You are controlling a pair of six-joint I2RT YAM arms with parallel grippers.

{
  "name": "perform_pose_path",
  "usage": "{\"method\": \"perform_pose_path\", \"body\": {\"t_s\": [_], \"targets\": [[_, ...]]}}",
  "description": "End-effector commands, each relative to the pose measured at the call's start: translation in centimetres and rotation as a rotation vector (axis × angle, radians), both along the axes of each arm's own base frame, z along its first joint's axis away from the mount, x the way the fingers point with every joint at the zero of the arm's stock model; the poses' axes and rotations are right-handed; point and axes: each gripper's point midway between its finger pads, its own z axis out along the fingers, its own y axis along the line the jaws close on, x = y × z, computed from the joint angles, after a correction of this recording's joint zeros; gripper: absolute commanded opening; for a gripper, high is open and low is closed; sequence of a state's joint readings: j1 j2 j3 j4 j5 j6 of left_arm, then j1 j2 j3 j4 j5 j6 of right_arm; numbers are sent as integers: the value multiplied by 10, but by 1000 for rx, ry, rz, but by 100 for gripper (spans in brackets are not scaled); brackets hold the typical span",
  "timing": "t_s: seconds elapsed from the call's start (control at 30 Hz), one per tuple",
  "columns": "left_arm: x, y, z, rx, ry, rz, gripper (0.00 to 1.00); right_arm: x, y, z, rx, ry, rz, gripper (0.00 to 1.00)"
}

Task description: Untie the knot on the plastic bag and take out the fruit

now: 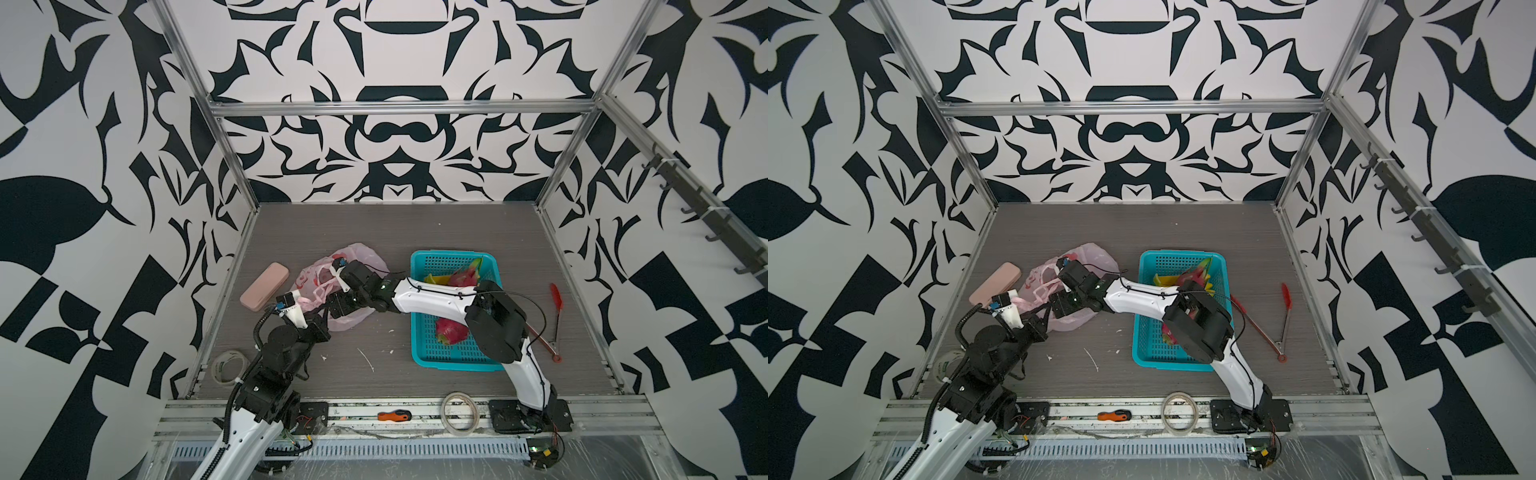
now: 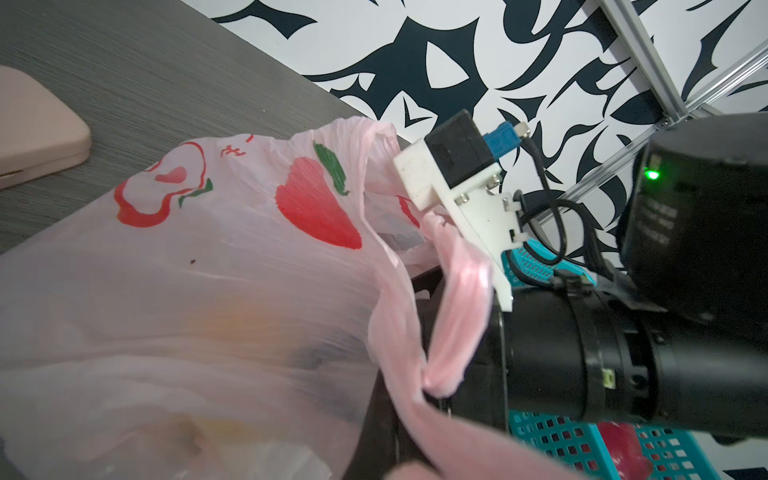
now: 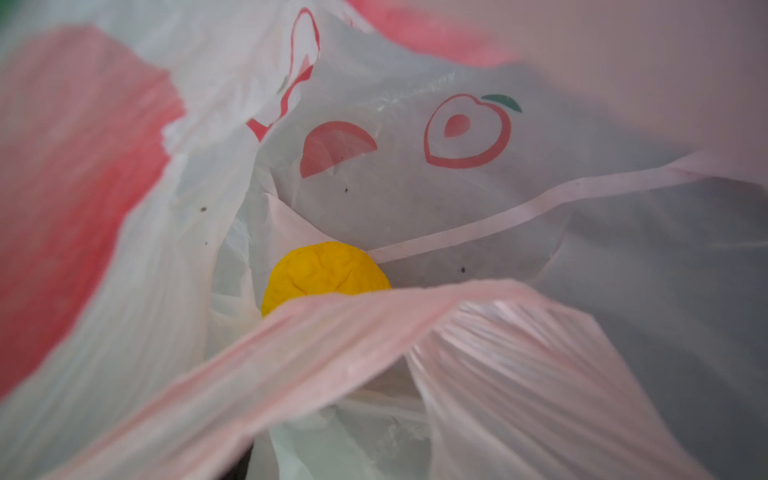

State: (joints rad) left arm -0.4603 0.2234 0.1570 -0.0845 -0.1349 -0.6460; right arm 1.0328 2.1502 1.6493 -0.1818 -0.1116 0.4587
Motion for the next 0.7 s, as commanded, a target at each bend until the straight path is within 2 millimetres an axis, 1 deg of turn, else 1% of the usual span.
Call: {"method": "perform_pose_path", "body": {"t_s": [0.0, 0.13, 0.37, 0.5, 0.67], "targets": [[-5, -17, 31, -59, -101, -98, 0, -7, 18, 37, 47, -110, 119, 79], [-7, -21, 32, -71, -105, -120, 0, -9, 21, 41, 38, -160, 181, 74], [-10, -25, 34, -82, -119, -155, 0, -4, 29, 39, 20, -212, 249, 64], [-12, -29, 34, -88, -118, -176, 0, -2, 34, 40, 48, -189, 281, 65], [-12, -28, 31, -78, -108, -174, 0, -10, 33, 32, 32, -131, 346, 75]]}}
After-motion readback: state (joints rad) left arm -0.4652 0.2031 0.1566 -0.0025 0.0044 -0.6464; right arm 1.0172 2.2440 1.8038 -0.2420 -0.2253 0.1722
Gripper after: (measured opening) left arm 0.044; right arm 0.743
